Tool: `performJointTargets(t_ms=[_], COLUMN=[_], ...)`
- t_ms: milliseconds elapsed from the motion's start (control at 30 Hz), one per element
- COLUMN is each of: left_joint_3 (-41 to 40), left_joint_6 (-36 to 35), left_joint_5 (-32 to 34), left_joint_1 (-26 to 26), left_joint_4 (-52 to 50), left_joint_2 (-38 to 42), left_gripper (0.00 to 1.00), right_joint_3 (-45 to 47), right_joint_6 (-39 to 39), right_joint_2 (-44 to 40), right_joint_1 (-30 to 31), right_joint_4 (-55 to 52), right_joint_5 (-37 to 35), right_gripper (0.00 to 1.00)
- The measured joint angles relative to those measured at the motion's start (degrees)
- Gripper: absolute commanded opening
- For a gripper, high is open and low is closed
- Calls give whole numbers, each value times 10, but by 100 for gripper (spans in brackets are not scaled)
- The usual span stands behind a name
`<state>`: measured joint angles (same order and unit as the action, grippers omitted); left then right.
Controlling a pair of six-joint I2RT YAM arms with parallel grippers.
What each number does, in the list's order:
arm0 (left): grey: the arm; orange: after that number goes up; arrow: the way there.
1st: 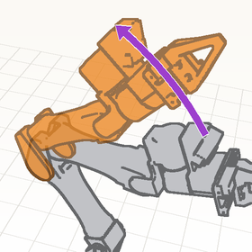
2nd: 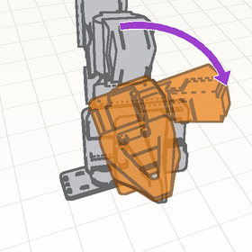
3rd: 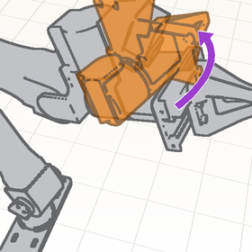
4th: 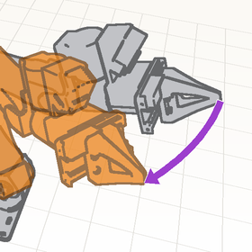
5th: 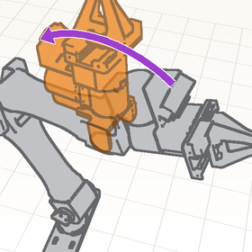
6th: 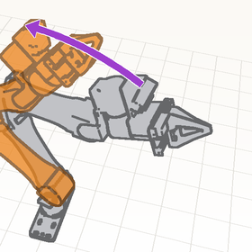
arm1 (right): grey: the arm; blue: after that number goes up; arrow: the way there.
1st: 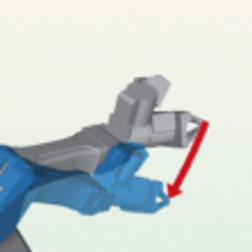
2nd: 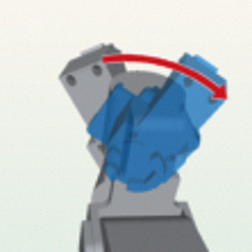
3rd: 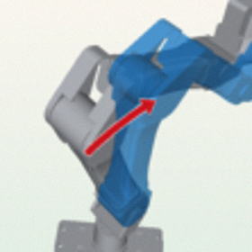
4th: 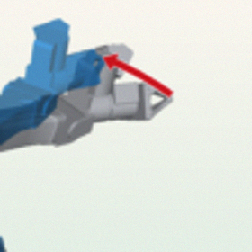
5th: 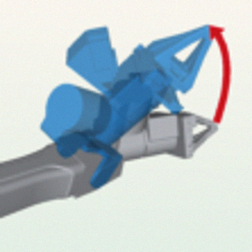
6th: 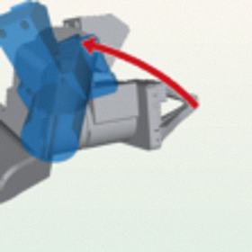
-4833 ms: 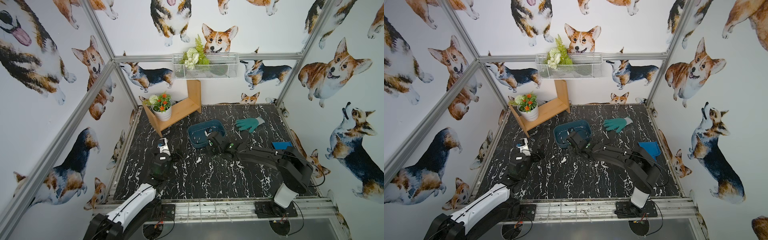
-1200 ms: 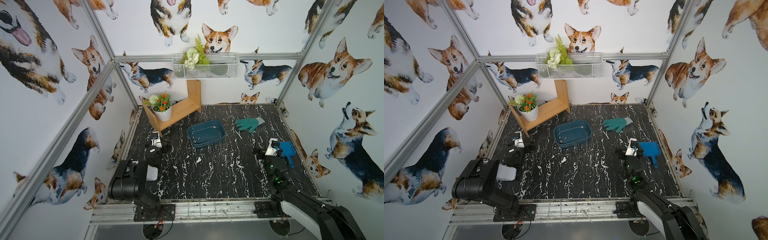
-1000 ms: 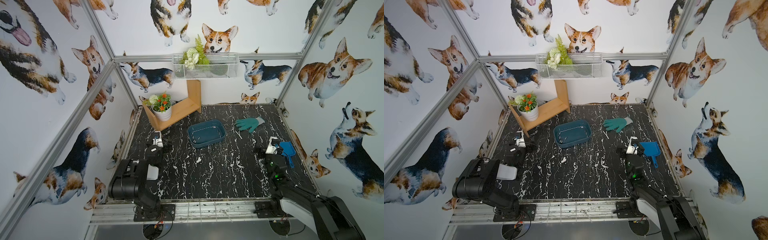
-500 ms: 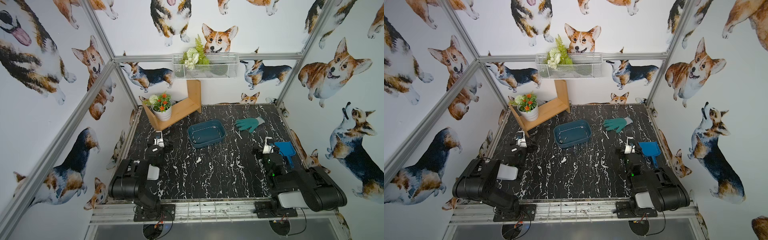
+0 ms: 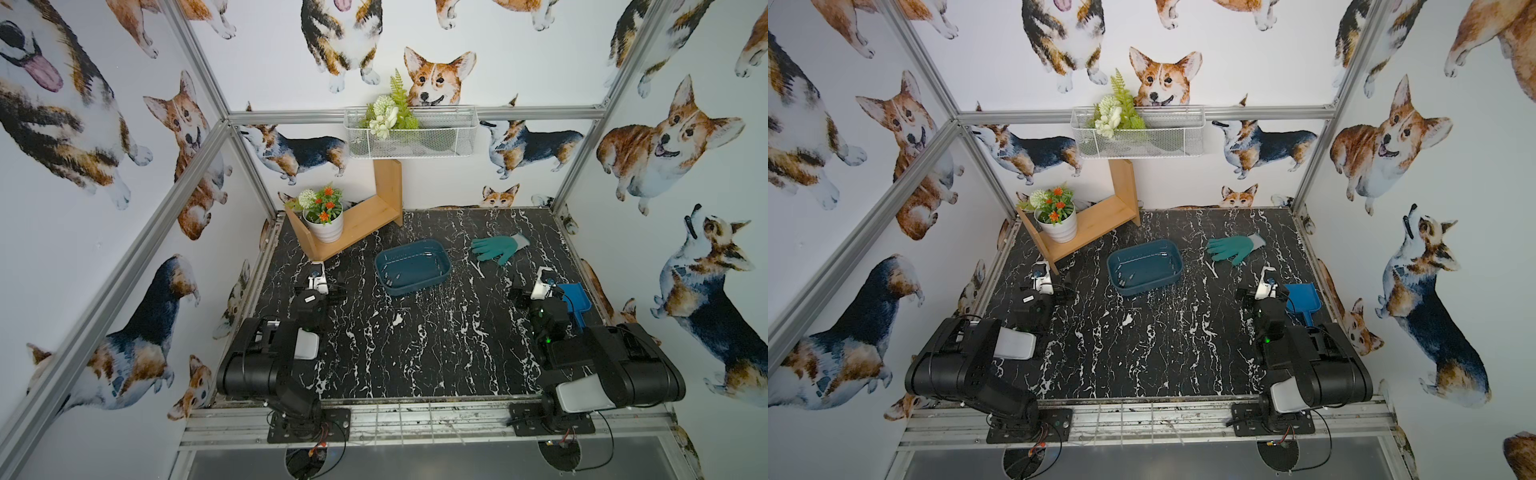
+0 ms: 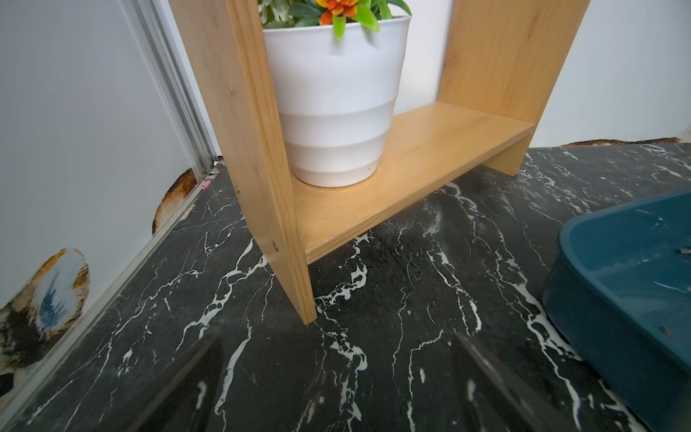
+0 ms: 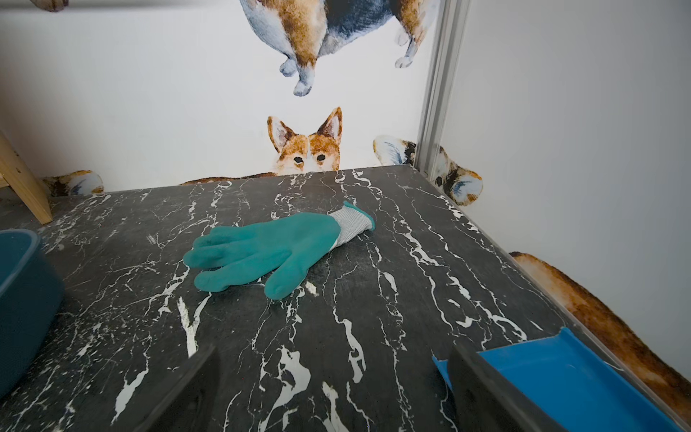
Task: Put the bit on the desktop into the storage box
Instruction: Reset both arms
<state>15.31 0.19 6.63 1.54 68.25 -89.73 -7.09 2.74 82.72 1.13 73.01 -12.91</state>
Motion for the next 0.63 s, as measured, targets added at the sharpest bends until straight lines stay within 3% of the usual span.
performJointTargets(t_ms=[633], left_joint_3=[2], left_joint_6=[0], left_joint_5=[0], left_joint_1=[-1], left_joint_4=[-1], left_joint_2=[0], left_gripper=[100], right_joint_3=[1], right_joint_6=[0], right_joint_2=[0], right_joint_1=[0], right_joint_4=[0], right_joint_5=[8], right_gripper=[100])
